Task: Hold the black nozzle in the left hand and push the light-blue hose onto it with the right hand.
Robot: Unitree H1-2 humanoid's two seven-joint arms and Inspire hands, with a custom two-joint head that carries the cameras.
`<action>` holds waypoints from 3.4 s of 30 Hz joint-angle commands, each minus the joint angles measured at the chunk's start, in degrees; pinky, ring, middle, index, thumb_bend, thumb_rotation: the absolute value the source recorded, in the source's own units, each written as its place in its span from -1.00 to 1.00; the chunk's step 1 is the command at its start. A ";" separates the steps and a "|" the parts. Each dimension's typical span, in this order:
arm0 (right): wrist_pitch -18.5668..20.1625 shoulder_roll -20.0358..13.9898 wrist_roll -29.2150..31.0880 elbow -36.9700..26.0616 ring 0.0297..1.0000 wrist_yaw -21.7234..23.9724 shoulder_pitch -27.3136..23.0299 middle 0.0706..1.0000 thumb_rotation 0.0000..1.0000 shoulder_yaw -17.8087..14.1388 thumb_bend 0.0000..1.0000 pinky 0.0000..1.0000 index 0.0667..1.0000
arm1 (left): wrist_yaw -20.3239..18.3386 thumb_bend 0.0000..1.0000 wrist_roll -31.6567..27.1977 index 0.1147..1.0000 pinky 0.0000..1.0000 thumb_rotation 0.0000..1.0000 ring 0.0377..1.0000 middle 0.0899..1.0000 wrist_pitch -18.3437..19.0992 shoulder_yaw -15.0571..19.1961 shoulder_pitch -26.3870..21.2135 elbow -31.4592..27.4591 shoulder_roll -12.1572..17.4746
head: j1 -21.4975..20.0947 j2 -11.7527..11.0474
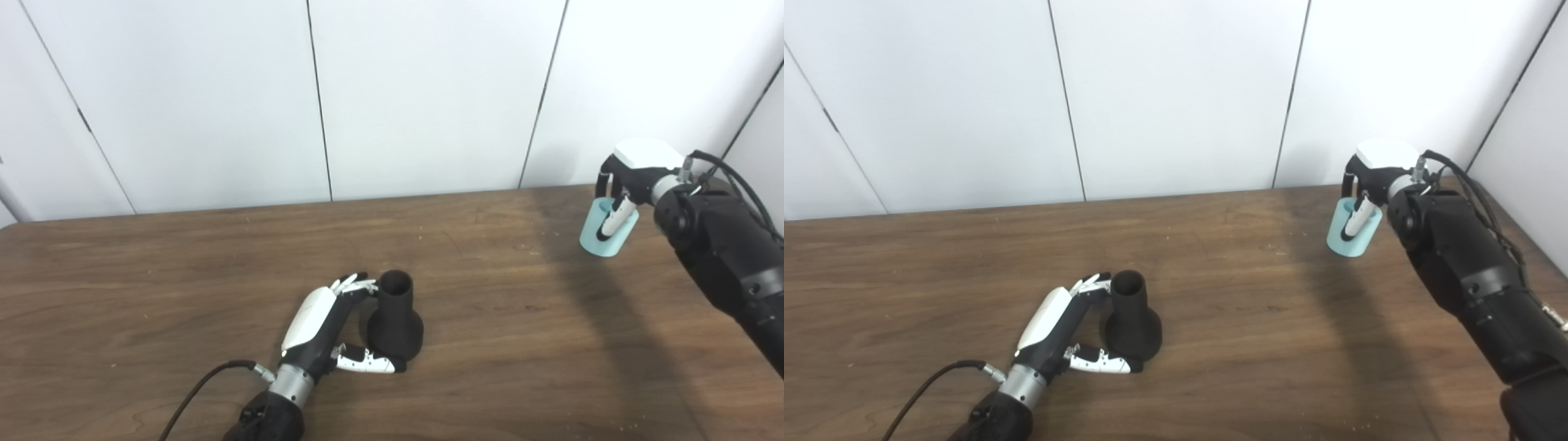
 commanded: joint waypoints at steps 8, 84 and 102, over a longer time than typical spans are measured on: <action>-2.04 -2.44 1.09 -2.99 -0.26 0.78 -2.79 -0.20 -1.00 -1.19 0.05 -0.37 -0.03 | -2.06 0.04 2.25 -0.17 1.00 -0.85 0.88 0.58 1.74 -1.45 2.65 2.37 0.05 | 0.14 0.19; -10.15 11.74 9.96 -46.51 -0.61 23.28 -10.85 -0.14 -1.00 -2.77 0.06 -0.72 -0.11 | 0.19 0.04 5.90 -0.16 1.00 -0.86 0.87 0.57 4.46 -3.12 1.38 4.38 -5.05 | 9.83 0.90; -9.42 14.19 8.25 -45.56 -0.53 25.06 -11.71 -0.22 -1.00 -1.55 0.05 -0.68 -0.08 | -1.99 0.04 3.32 -0.16 1.00 -0.86 0.87 0.57 2.50 -1.53 2.49 2.81 -0.96 | 1.84 1.04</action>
